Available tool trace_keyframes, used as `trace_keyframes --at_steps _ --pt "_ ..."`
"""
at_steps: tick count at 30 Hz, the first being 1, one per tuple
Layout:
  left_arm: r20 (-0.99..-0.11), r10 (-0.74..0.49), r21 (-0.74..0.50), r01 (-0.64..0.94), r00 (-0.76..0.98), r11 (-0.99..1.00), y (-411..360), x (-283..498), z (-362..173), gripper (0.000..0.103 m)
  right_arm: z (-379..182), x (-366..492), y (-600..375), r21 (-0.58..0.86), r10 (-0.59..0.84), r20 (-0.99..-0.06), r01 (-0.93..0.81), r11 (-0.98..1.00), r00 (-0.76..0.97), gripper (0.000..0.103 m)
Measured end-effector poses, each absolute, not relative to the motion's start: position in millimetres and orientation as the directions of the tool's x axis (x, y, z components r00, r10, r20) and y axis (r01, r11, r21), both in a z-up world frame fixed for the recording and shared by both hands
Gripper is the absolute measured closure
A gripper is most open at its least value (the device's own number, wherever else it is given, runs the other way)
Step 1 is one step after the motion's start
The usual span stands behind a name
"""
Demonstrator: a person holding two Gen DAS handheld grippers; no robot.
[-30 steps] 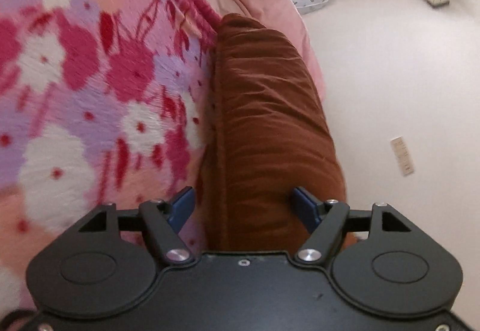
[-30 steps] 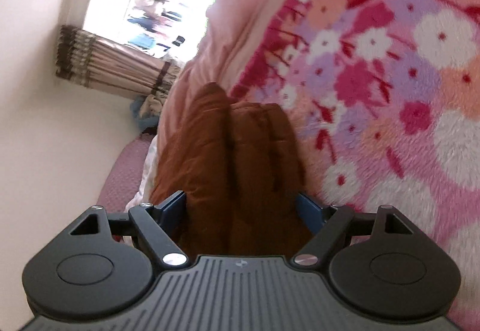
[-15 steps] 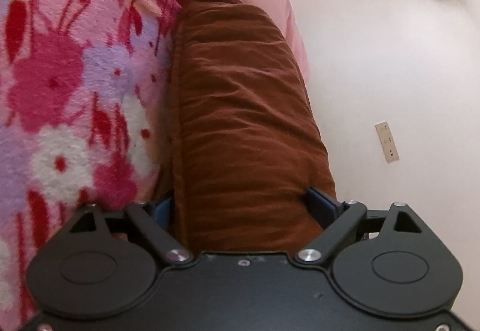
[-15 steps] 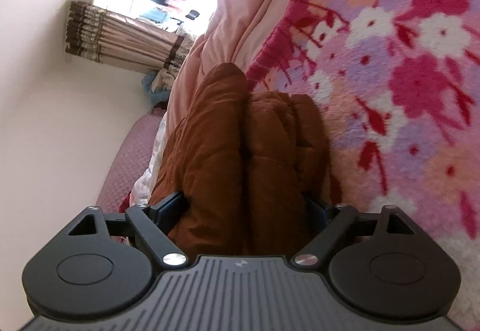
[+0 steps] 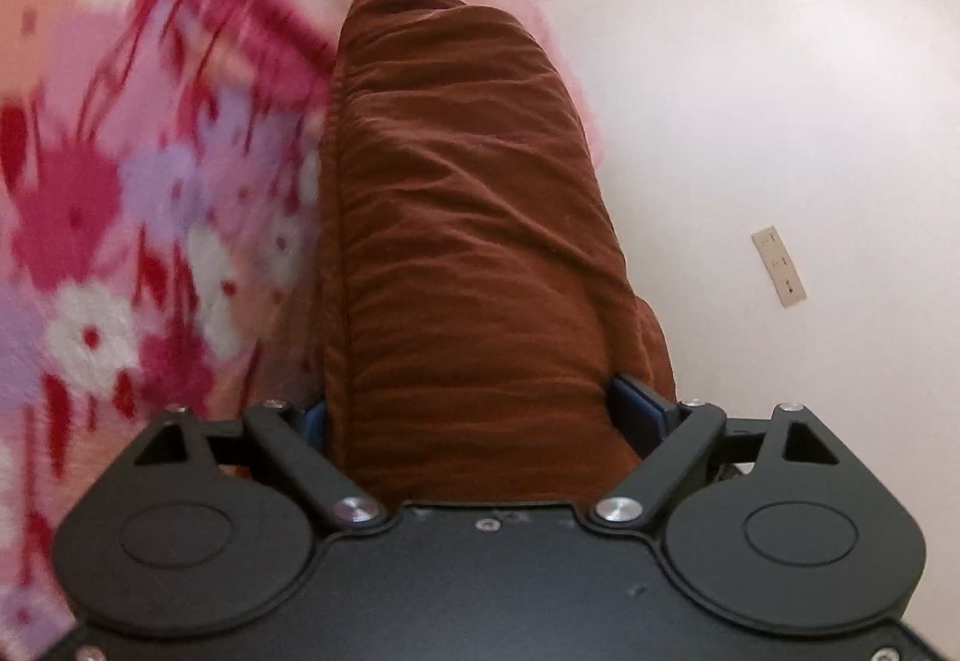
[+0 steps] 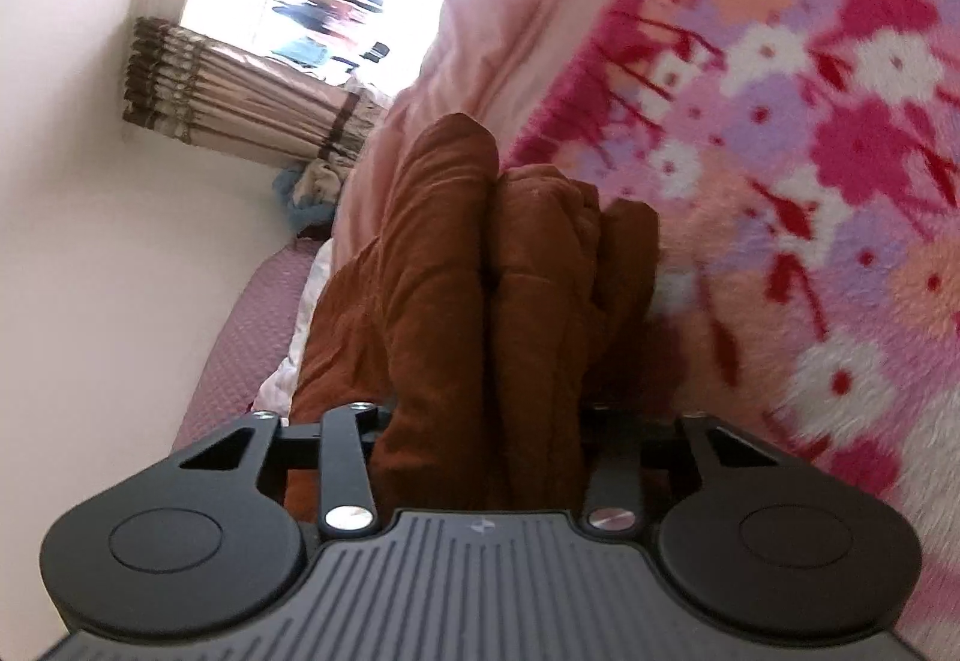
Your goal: Fold large clothes
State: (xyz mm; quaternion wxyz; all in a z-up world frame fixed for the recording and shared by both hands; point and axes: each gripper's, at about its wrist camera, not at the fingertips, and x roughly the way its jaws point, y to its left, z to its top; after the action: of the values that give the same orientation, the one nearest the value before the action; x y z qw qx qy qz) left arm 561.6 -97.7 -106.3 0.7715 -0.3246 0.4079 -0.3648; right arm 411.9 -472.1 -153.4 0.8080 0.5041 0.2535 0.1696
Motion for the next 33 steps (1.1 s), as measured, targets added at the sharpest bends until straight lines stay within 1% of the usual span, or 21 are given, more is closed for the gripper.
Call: trace_keyframes --at_steps 5,7,10,15,22,24,25,26,28,29,31,33 --pt "-0.391 -0.796 -0.741 0.356 0.462 0.57 -58 539 -53 0.015 -116 402 -437 0.897 0.571 -0.18 -0.105 0.429 0.801 0.06" --pt "-0.388 -0.783 -0.726 0.361 0.487 0.585 -37 531 -40 0.014 -105 403 -419 0.902 0.595 -0.146 -0.141 0.408 0.79 0.06" --pt "-0.392 -0.761 -0.71 0.356 0.518 0.608 -9 522 -31 0.014 -94 408 -392 0.9 0.628 -0.12 -0.183 0.395 0.769 0.059" --pt "-0.403 -0.753 -0.731 0.313 0.52 0.607 28 529 -56 0.014 -99 423 -354 0.899 0.649 -0.137 -0.181 0.399 0.748 0.059" --pt "-0.426 -0.77 -0.778 0.242 0.474 0.58 43 567 -118 0.014 -129 438 -337 0.88 0.615 -0.235 -0.105 0.464 0.752 0.059" --pt "-0.42 -0.777 -0.796 0.22 0.47 0.564 53 573 -133 0.011 -144 442 -342 0.886 0.606 -0.247 -0.078 0.458 0.756 0.059" --pt "-0.411 -0.784 -0.805 0.219 0.464 0.551 56 576 -137 0.008 -151 441 -344 0.894 0.61 -0.237 -0.076 0.442 0.756 0.058" --pt "-0.404 -0.793 -0.812 0.221 0.456 0.541 59 577 -139 0.008 -158 443 -348 0.907 0.623 -0.226 -0.072 0.415 0.749 0.057" --pt "-0.409 -0.795 -0.808 0.227 0.447 0.544 64 576 -134 0.008 -166 444 -353 0.923 0.64 -0.209 -0.068 0.38 0.74 0.045" --pt "-0.418 -0.787 -0.796 0.236 0.453 0.558 68 575 -129 0.01 -167 443 -355 0.924 0.638 -0.208 -0.065 0.376 0.741 0.043" --pt "-0.446 -0.746 -0.75 0.248 0.495 0.613 78 565 -111 0.01 -165 438 -359 0.918 0.621 -0.224 -0.052 0.393 0.751 0.034" --pt "-0.469 -0.693 -0.691 0.262 0.548 0.674 89 546 -92 0.01 -155 428 -365 0.899 0.578 -0.266 -0.018 0.438 0.771 0.031"
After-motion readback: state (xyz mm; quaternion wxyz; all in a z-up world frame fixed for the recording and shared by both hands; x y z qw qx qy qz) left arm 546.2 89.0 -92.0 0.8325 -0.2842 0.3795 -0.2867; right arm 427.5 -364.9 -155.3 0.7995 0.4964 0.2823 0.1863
